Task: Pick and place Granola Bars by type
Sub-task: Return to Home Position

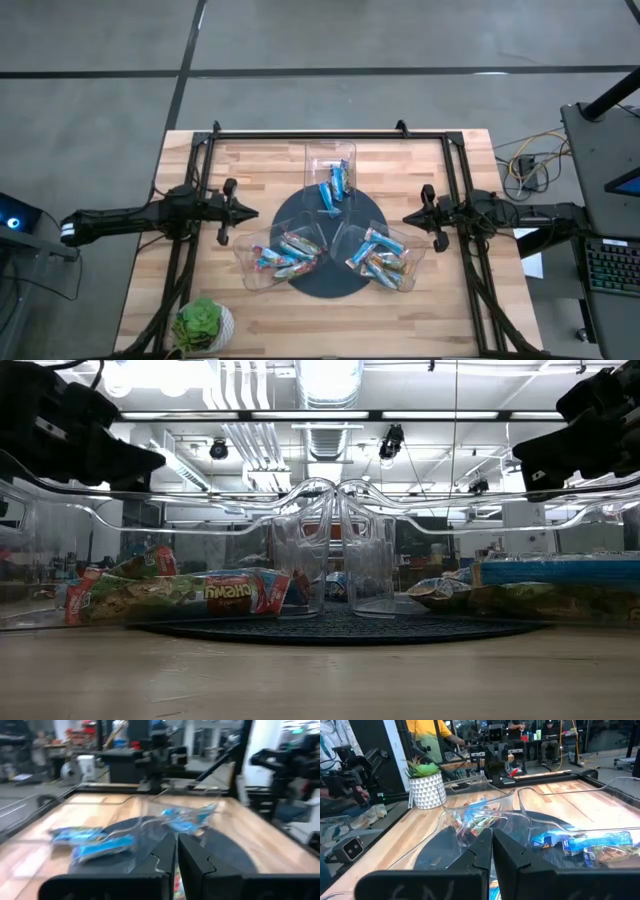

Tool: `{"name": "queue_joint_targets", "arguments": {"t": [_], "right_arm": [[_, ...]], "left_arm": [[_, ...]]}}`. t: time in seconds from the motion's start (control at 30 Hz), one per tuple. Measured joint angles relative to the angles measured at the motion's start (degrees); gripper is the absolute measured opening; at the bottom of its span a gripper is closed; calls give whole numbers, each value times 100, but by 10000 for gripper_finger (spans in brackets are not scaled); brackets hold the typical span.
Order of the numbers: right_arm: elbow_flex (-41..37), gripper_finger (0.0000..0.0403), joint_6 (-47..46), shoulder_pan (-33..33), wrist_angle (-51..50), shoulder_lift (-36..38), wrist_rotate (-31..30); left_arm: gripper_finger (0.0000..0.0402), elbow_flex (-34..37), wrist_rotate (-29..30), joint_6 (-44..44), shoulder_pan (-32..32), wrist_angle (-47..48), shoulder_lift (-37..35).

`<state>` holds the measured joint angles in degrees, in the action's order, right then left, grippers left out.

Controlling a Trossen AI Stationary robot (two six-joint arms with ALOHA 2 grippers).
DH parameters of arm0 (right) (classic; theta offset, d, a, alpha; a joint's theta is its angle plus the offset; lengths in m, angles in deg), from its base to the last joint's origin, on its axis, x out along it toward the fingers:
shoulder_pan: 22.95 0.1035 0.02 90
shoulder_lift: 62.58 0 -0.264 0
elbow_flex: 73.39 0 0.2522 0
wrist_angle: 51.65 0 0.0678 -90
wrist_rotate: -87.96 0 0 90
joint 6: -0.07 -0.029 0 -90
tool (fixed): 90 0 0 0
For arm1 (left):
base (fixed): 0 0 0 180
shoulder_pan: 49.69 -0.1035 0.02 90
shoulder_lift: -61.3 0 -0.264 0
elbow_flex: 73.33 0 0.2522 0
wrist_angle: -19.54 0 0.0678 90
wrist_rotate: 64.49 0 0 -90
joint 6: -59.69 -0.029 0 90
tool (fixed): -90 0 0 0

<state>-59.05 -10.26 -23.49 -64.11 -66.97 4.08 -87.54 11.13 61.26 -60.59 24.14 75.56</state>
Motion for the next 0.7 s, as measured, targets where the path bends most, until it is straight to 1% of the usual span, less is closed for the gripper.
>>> {"name": "queue_joint_targets", "arguments": {"t": [0.1, 0.27, 0.43, 0.7], "right_arm": [[0, 8, -3, 0, 0, -1, -1], [0, 8, -20, 0, 0, -3, 1], [0, 8, -17, 0, 0, -3, 1], [0, 8, 2, 0, 0, -7, 1]], "left_arm": [[4, 0, 359, 83, 0, 191, 2], [4, 0, 826, 336, 0, 213, 2], [4, -35, 1352, 225, 0, 276, -2], [4, -121, 1403, 12, 0, 261, -248]]}}
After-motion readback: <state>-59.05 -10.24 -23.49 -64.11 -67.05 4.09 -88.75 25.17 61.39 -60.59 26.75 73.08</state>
